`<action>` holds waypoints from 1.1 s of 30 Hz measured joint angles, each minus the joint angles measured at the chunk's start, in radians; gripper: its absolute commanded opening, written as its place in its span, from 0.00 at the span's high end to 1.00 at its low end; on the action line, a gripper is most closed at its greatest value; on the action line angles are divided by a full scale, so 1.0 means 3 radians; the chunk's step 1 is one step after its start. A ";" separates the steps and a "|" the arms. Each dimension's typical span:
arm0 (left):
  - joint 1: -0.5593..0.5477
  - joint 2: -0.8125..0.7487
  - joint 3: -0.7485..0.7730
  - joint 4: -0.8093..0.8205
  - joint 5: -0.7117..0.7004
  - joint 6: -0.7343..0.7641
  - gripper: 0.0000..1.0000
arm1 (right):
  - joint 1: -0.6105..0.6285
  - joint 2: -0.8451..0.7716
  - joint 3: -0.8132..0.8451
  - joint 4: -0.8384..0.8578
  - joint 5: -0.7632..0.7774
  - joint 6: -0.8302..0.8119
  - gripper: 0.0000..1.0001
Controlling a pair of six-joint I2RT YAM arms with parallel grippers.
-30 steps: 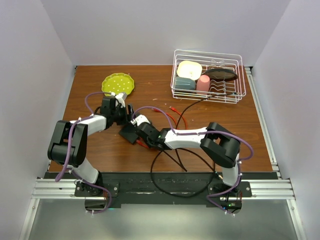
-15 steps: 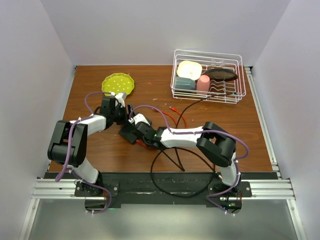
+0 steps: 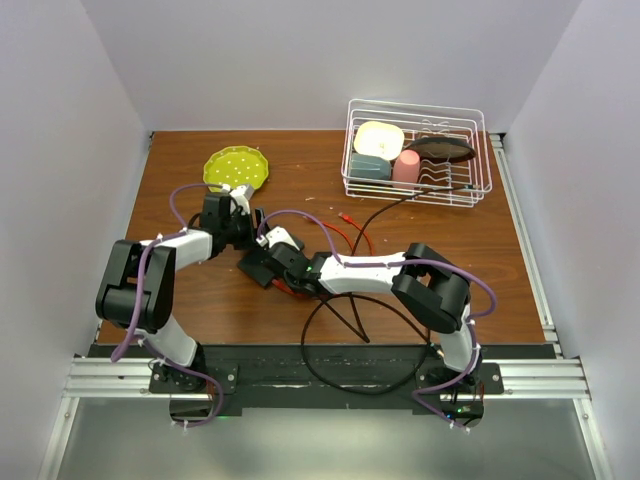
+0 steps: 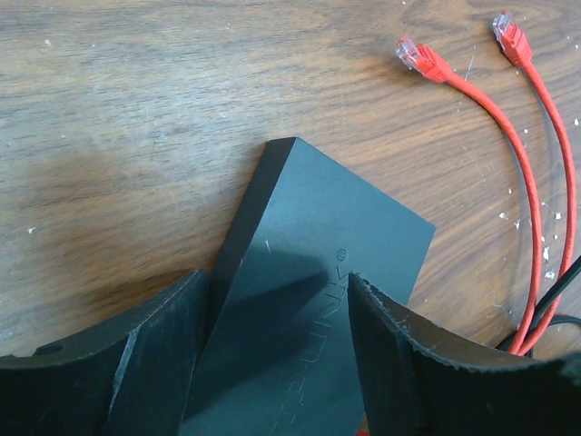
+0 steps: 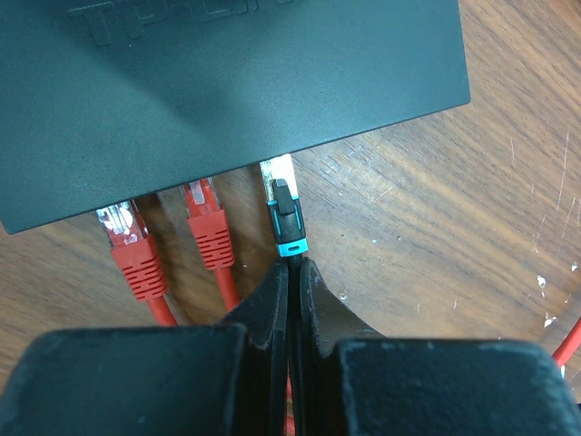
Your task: Insert the plug into the switch port
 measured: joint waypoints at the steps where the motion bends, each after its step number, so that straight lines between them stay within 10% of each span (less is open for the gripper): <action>1: 0.0000 0.0010 0.0001 0.0008 0.0013 0.0010 0.34 | 0.0000 0.0000 0.0000 0.0001 -0.0001 -0.0001 1.00; 33: 0.0084 0.0210 0.0137 0.0023 0.0267 0.0186 0.59 | 0.0029 0.0095 0.0142 -0.0107 0.0187 0.0006 1.00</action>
